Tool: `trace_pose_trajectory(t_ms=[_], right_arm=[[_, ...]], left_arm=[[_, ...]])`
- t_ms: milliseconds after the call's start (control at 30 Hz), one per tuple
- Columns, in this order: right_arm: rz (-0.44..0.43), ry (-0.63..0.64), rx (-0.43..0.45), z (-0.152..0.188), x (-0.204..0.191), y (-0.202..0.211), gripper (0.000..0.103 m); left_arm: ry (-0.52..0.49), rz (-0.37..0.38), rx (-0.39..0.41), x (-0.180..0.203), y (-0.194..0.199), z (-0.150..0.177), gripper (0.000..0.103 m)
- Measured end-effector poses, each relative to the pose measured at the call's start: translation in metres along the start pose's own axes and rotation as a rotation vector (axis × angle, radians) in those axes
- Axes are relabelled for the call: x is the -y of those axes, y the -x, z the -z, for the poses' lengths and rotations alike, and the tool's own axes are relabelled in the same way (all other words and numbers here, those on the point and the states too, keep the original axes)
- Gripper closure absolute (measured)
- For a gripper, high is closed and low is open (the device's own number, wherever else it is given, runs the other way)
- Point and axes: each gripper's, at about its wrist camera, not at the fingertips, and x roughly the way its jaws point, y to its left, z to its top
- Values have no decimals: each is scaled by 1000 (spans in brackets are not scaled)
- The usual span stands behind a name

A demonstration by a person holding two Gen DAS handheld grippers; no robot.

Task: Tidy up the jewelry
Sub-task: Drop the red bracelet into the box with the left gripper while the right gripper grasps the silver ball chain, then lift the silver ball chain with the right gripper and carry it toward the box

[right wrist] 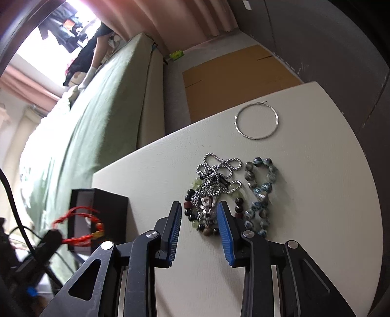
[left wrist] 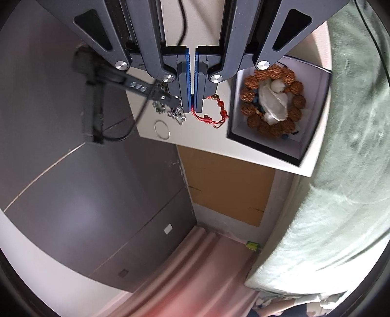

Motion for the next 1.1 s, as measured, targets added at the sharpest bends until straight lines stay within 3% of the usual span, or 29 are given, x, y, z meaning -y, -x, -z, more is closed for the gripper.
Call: trace_pose_trajectory(t_ms=[267, 367, 500, 667, 933, 1100], right_arm=[[178, 115, -38, 6, -21, -18, 75], [163, 82, -42, 6, -16, -15, 79], [74, -1, -60, 4, 0, -11, 84], [68, -26, -72, 8, 7, -9, 84], [167, 47, -53, 5, -8, -15, 86], [282, 176, -54, 9, -26, -20, 86]], left_arm=[[53, -57, 43, -31, 27, -9, 102], [60, -74, 42, -38, 33, -8, 102], [64, -81, 43, -45, 38, -10, 102], [71, -82, 41, -50, 37, -12, 102], [80, -86, 24, -52, 30, -14, 102], [77, -76, 7, -50, 23, -13, 102]])
